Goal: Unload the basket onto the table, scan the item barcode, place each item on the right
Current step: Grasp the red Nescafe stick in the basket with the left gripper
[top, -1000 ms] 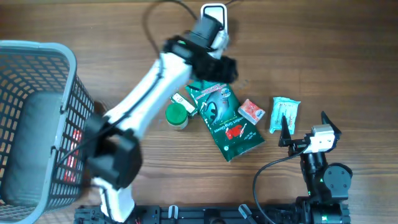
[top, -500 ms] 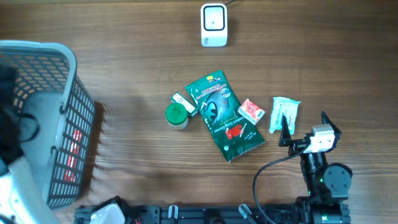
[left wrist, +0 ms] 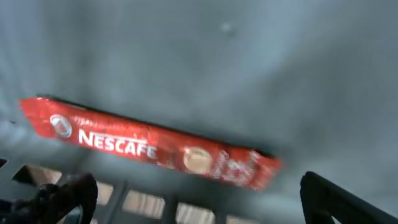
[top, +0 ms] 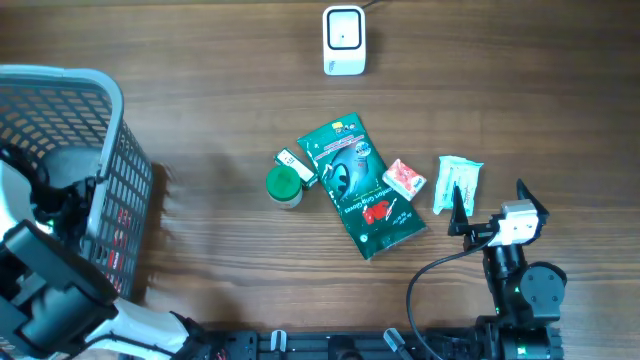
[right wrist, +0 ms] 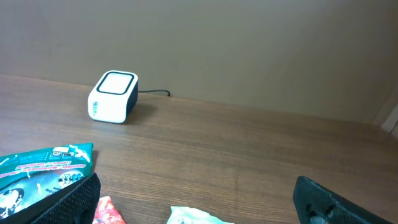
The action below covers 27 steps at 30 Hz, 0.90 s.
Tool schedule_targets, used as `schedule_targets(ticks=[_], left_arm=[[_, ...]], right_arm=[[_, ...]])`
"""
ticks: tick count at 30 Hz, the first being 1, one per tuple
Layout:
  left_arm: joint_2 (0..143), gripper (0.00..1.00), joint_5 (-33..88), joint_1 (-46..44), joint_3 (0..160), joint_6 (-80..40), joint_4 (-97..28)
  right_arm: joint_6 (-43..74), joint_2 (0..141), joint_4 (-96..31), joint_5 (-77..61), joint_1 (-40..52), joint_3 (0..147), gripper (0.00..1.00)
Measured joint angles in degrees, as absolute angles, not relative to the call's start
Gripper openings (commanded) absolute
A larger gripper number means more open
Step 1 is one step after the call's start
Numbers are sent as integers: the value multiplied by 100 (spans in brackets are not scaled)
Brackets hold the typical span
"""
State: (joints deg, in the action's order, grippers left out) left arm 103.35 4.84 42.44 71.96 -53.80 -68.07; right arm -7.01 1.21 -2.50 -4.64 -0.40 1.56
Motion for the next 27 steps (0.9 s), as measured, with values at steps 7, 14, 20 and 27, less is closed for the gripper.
schedule_targets(ticks=[7, 14, 20, 27], left_arm=[[10165, 4, 602, 4250, 6337, -5413, -5887], [10042, 4, 473, 4261, 6145, -5391, -5977], [9758, 4, 419, 4259, 7301, -4932, -5996], [7990, 4, 593, 4259, 8202, -4775, -6080]], right_arm=[[-701, 121, -250, -464, -40, 156, 100], [-701, 121, -250, -464, -40, 156, 100], [-701, 121, -250, -464, -40, 156, 100], [-701, 121, -250, -464, -40, 156, 100]])
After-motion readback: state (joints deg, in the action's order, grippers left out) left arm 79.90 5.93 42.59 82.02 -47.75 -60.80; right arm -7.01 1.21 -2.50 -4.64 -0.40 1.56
